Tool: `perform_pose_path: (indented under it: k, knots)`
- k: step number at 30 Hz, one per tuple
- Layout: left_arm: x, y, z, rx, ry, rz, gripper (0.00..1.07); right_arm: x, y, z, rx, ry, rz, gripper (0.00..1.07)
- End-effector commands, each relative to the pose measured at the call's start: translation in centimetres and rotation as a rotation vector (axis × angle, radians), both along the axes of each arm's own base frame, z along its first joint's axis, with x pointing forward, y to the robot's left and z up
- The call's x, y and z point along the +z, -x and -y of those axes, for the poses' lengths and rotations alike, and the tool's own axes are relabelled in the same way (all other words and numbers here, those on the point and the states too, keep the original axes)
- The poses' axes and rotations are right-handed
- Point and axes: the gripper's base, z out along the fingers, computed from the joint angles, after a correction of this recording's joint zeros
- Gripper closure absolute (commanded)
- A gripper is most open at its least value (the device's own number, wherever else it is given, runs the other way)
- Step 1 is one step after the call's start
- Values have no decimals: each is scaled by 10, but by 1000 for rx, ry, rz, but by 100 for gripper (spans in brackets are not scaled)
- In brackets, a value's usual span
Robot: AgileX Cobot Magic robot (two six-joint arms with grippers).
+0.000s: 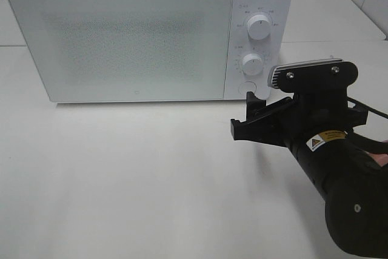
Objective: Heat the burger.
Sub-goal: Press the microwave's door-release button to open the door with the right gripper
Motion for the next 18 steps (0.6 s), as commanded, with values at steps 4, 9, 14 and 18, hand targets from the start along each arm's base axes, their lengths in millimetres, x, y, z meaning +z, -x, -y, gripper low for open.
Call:
perform_pose_path:
  k: [4,9,14,18]
  knots:
    - [1,2,0,-1,6,29,9,-2,0,-3,17,10,-30,32]
    - [1,2,0,1,8,29,9,-7,2,-4,18,-42,-97,34]
    - [1,2,-1,11,-7,27,9,-7,1,-4,-38,-195,-99,45]
    - [1,2,-1,11,-6,27,9,-7,1,-4,-104,-403,-114,56]
